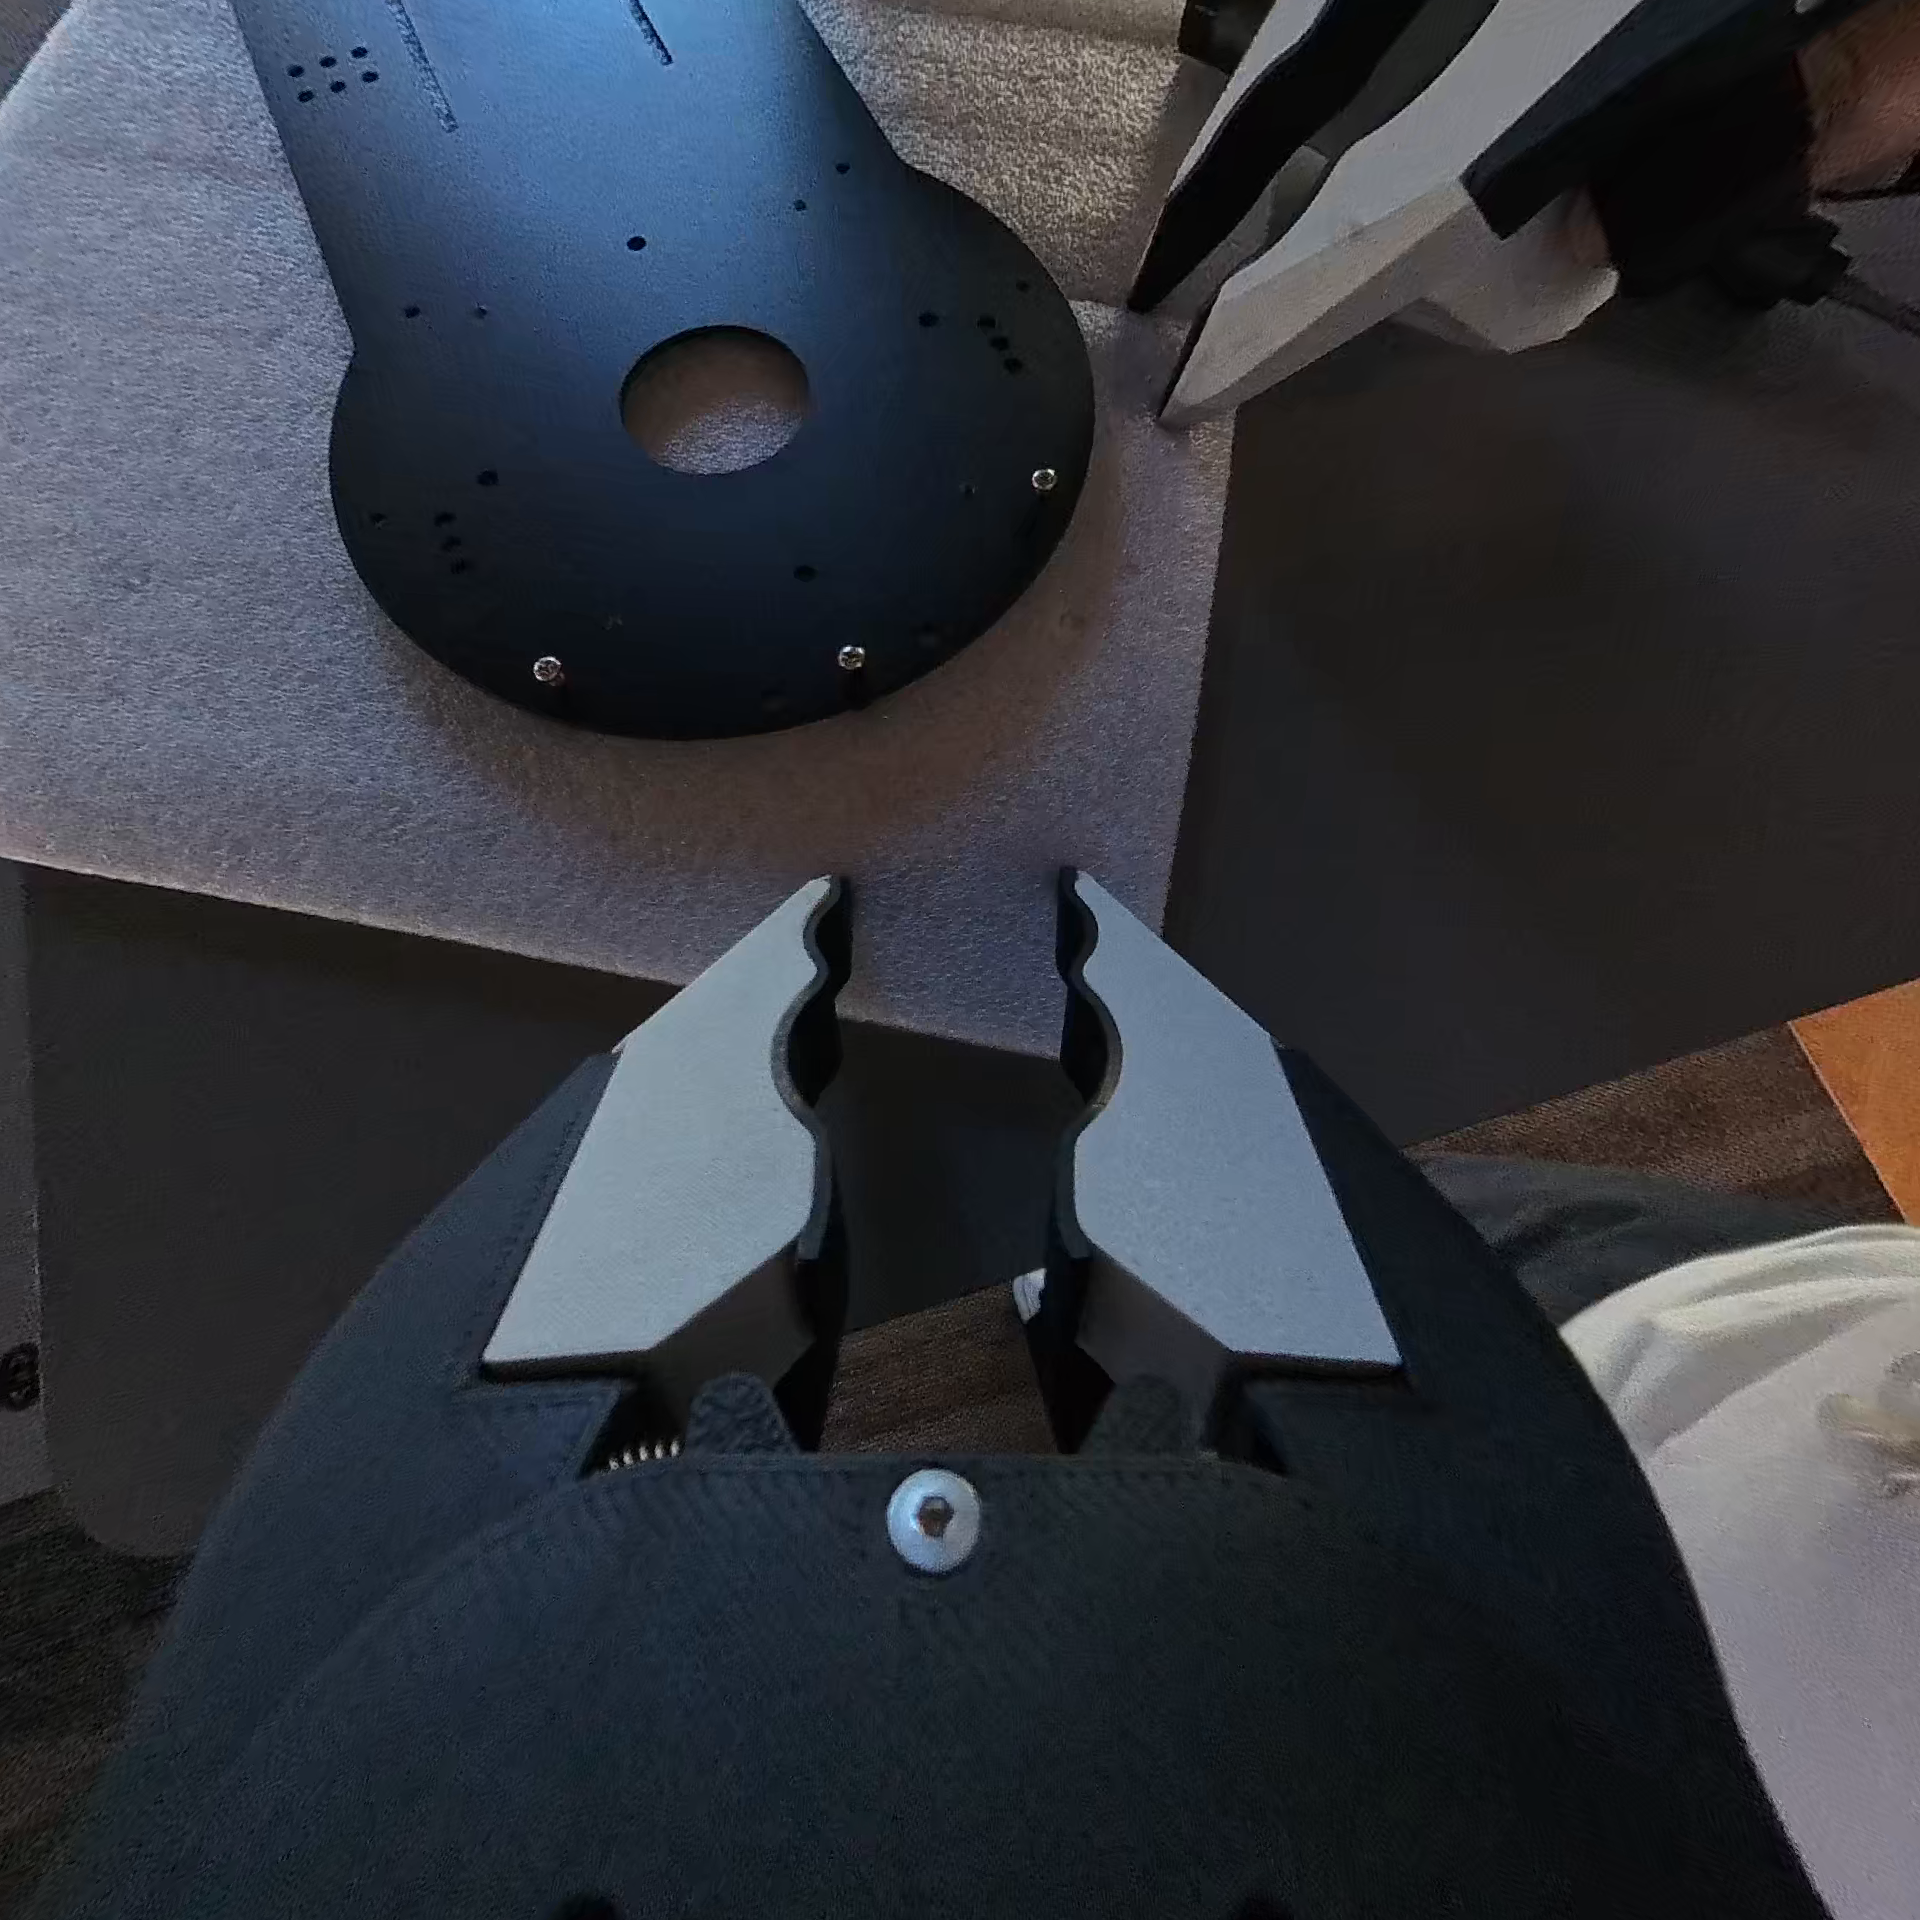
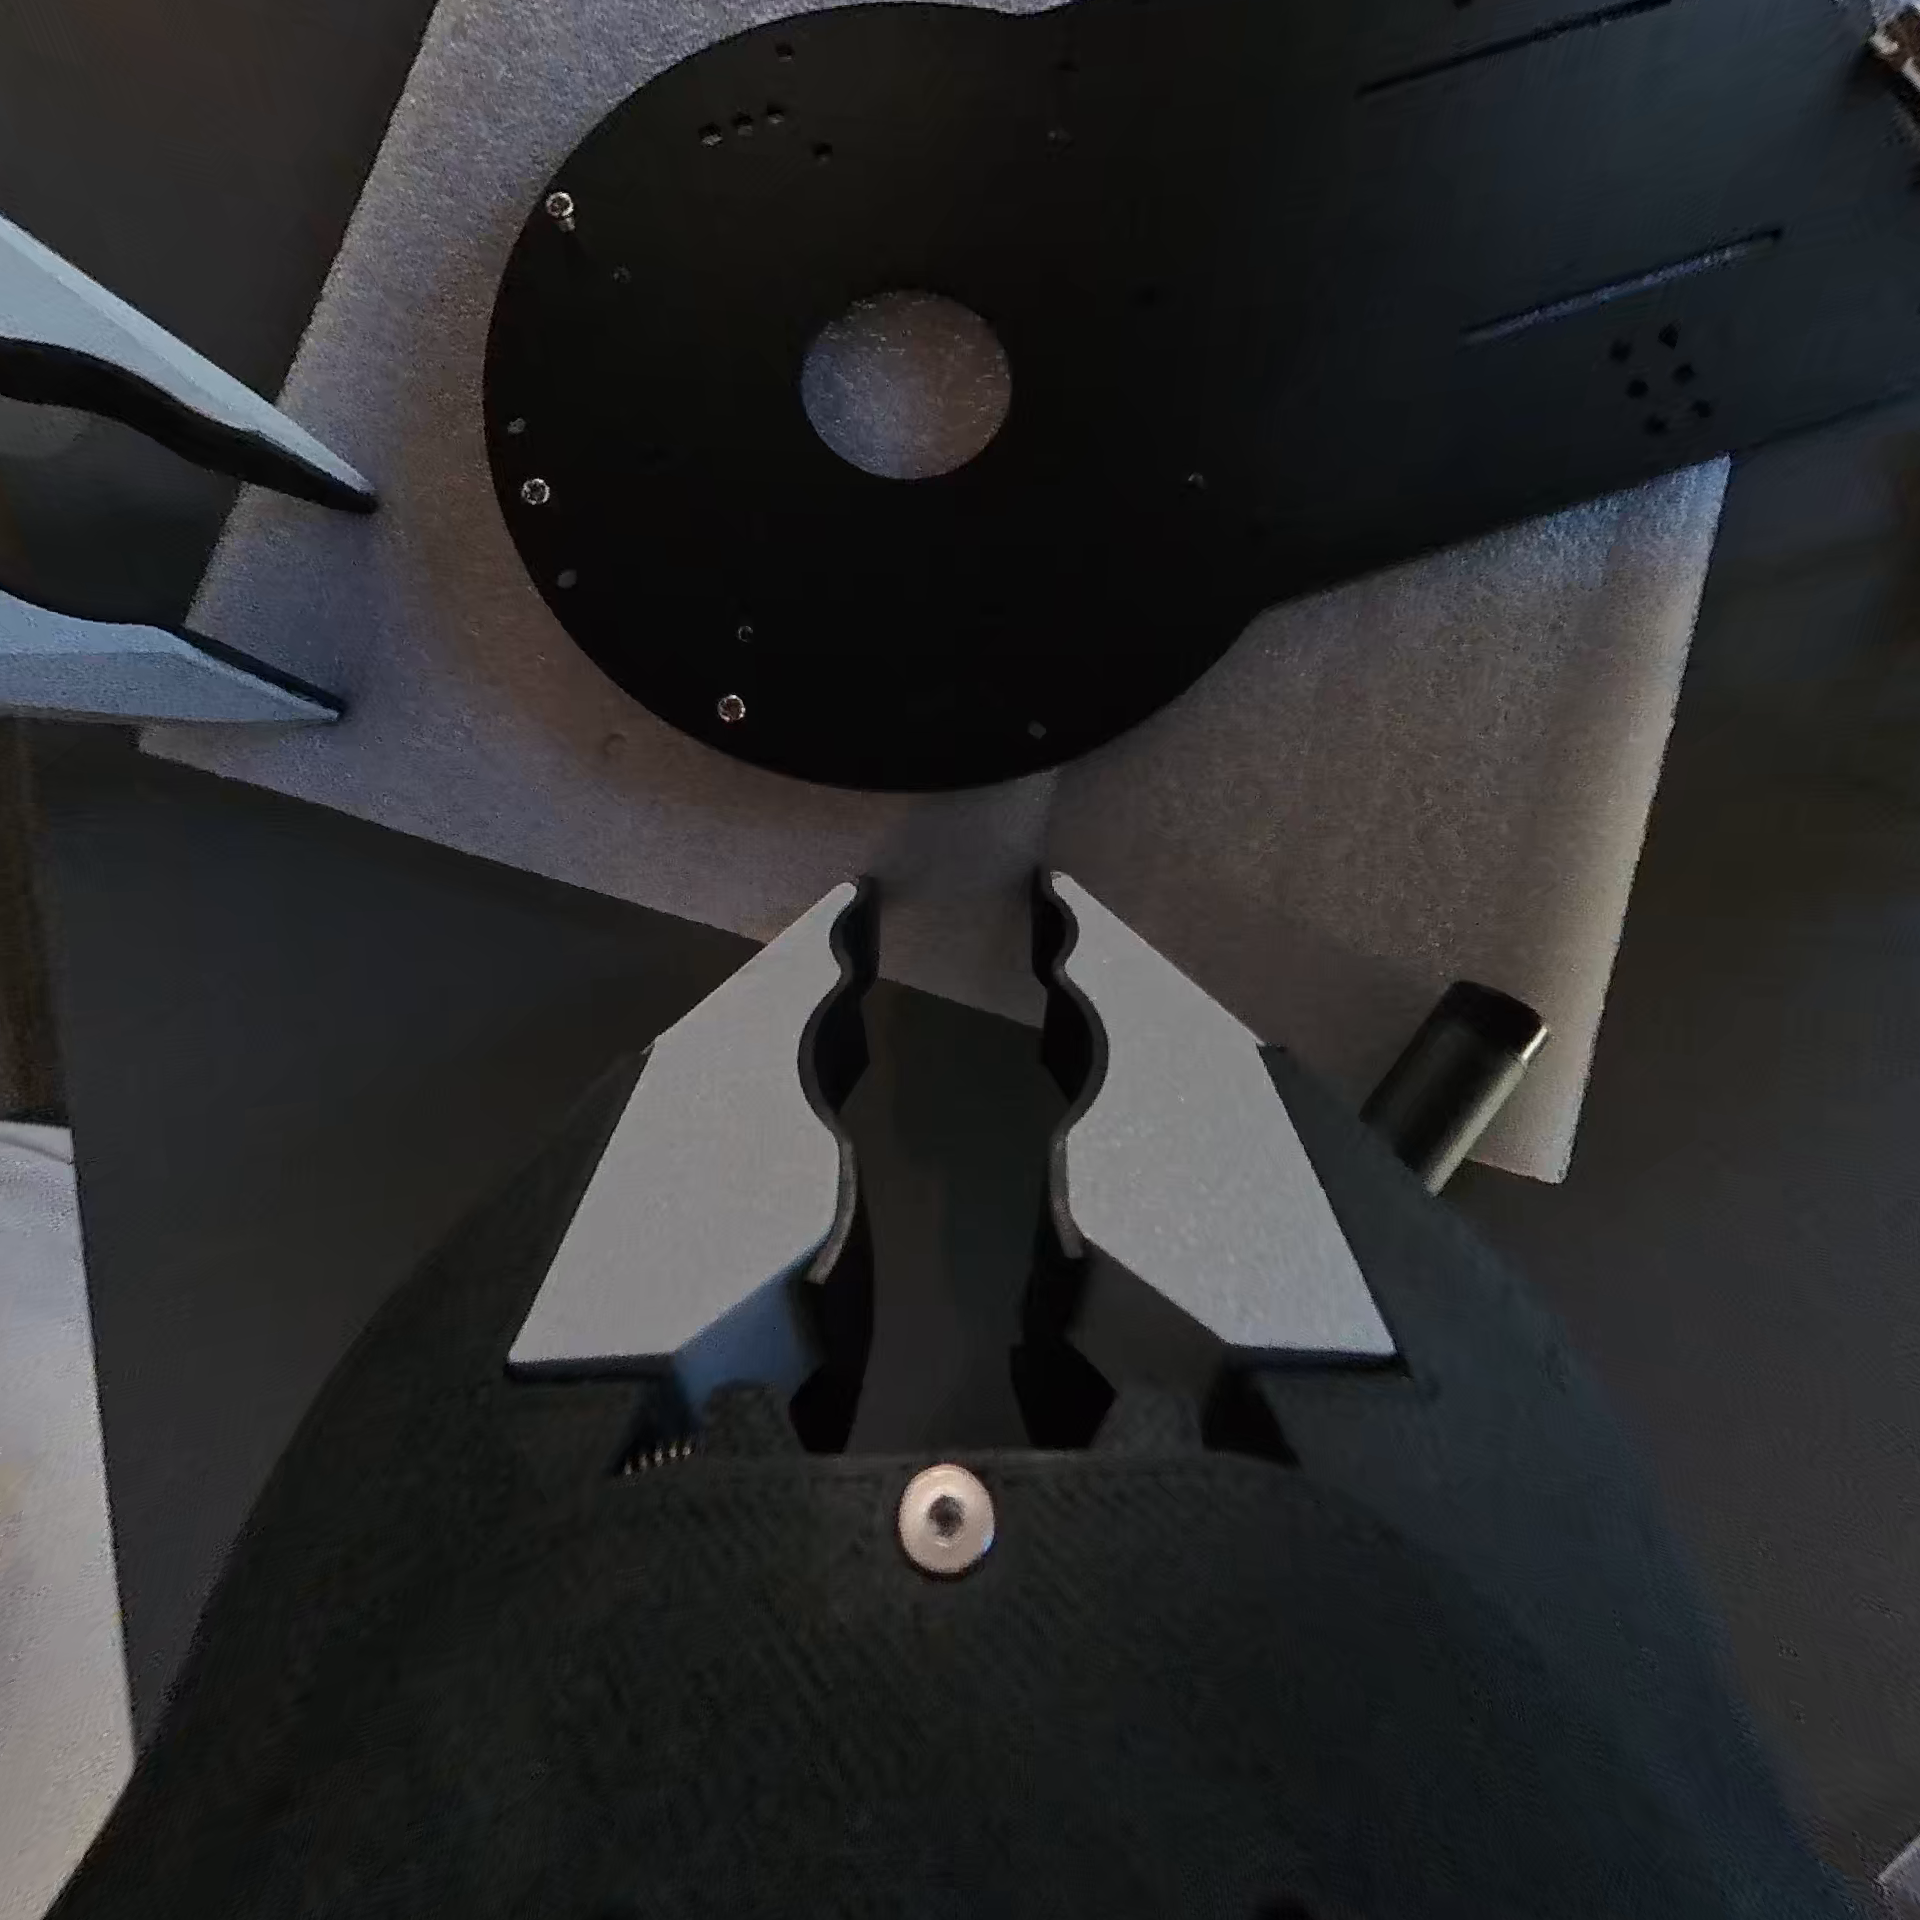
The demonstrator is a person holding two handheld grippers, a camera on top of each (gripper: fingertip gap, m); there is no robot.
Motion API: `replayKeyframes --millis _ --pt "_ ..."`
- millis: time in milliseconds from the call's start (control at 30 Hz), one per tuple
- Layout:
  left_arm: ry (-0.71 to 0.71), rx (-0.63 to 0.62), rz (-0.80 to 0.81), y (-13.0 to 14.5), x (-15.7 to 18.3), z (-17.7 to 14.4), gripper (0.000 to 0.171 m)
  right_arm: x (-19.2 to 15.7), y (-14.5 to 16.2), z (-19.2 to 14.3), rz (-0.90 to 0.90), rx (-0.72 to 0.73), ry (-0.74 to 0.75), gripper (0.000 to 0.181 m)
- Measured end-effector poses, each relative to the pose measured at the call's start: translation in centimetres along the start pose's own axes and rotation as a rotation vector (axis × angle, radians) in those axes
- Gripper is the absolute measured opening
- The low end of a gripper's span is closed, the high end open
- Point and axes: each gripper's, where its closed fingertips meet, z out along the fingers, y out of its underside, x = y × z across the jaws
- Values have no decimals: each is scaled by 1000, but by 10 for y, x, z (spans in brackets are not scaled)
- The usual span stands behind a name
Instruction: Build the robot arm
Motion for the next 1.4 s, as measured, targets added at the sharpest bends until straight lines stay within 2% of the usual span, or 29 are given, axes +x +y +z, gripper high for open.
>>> replayKeyframes --millis 333,500,633,700,800,900,967,1067,1133,1200,1267,1333,1400 --pt "48 21 -15 3 9 -4 37 -5 7 -5 46 -20 38 28" --pt "61 0 -26 6 20 -7 36 -9 14 -11 12 -29 36 27" --pt "58 -6 -46 8 30 -10 35 -11 18 -18 -13 20 8 26" --pt "68 27 -71 6 32 -11 36 -16 22 -33 10 89 -64 23" --pt "88 116 -233 0 32 -14 37 -8 39 -94 97 274 -148 30" --pt "45 222 -409 -10 31 -21 29 35 96 -180 144 391 -92 36" --pt "-43 287 -444 -23 35 -25 29 88 156 -239 178 434 73 36" --pt "-195 321 -384 -48 49 -24 27 190 281 -326 264 343 462 41" --pt "-278 264 -355 -58 60 -15 30 252 374 -389 350 212 752 44" --pt "-328 204 -358 -67 72 -7 30 292 452 -445 436 93 971 51" --pt "-359 176 -370 -78 84 -2 30 319 497 -494 481 84 1180 54" --pt "-402 162 -372 -91 90 0 32 335 519 -527 516 137 1328 54" --pt "-426 148 -381 -103 95 3 36 342 535 -528 599 179 1309 58"
